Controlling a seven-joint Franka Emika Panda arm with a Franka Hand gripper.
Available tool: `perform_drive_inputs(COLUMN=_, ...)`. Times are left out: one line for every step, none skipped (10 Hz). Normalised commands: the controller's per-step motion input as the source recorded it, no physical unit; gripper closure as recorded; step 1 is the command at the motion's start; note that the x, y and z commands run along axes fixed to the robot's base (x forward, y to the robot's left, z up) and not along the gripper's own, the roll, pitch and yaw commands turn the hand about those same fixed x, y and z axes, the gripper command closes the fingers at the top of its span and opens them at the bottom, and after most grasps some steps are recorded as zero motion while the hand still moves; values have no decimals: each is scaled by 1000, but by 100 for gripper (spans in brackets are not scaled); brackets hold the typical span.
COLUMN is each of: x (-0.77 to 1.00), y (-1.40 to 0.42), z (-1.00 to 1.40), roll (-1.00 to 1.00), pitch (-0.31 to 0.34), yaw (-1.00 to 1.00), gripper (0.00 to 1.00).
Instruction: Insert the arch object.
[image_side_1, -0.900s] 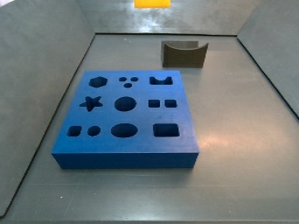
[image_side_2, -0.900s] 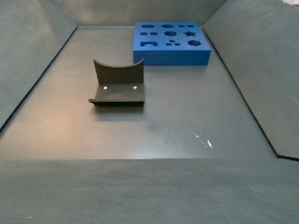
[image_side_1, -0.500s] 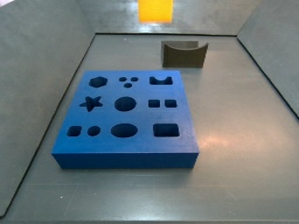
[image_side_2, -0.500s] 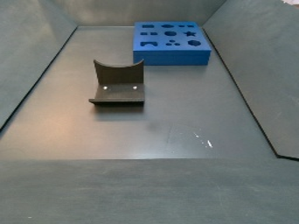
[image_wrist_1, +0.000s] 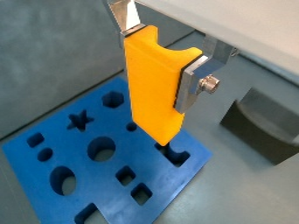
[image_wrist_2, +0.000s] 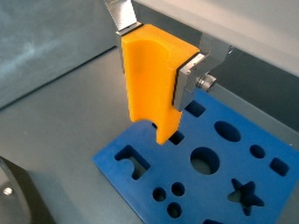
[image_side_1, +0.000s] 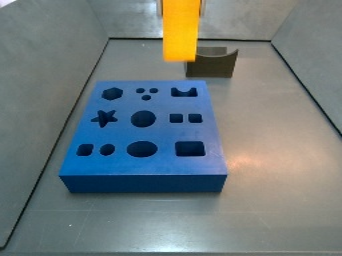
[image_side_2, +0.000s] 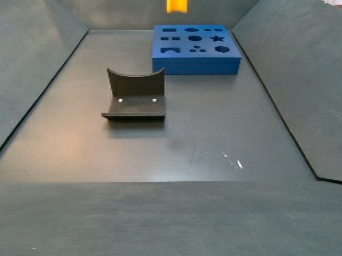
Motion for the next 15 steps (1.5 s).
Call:
perform_drive_inputs(x=91, y=83, z=-914, roll=-44, pitch=-67, yaw=0, gripper=100)
perform_drive_inputs(x=100, y=120, z=-863, roll=0, pitch=-34, yaw=0, gripper=100)
perform_drive_inputs(x=71, y=157, z=-843, roll=0, pitch=-47, yaw=0, gripper=100)
perform_drive_inputs(x=63, y=197, z=-817, roll=17, pitch=-54, yaw=0, gripper=100)
perform_drive_inputs(x=60, y=234, z=-740, roll=34, pitch=-30, yaw=0, gripper=100)
perform_drive_inputs(x=40, y=157, z=-586, roll=127, pitch=0, yaw=-14, gripper=100)
perform_drive_inputs(x=0, y=129, z=-466, roll=137, pitch=0, yaw=0, gripper=100)
perform_drive_inputs(x=0, y=77, z=-357, roll=170, pitch=0, yaw=0, gripper=100)
perform_drive_inputs(x=0, y=51, z=-194, roll=186, pitch=66, yaw=-23, gripper=100)
perform_drive_inputs(x=60, y=14, z=-97, roll=189, pitch=66, yaw=-43, gripper=100)
perform_drive_inputs(x=160, y=31, z=-180, roll=163, pitch=73, yaw=-60, gripper=100)
perform_drive_inputs(x=263, y=83, z=-226, roll=110, pitch=91, yaw=-100, gripper=100)
perform_drive_inputs(x=249, y=74, z=-211, roll=139, pitch=89, yaw=-154, gripper=100)
perform_drive_inputs(x=269, y=51, z=-257, roll=94, pitch=76, yaw=-191, gripper=100)
perform_drive_inputs(x=260, y=0, z=-357, roll=63, pitch=10, yaw=-160, gripper=100)
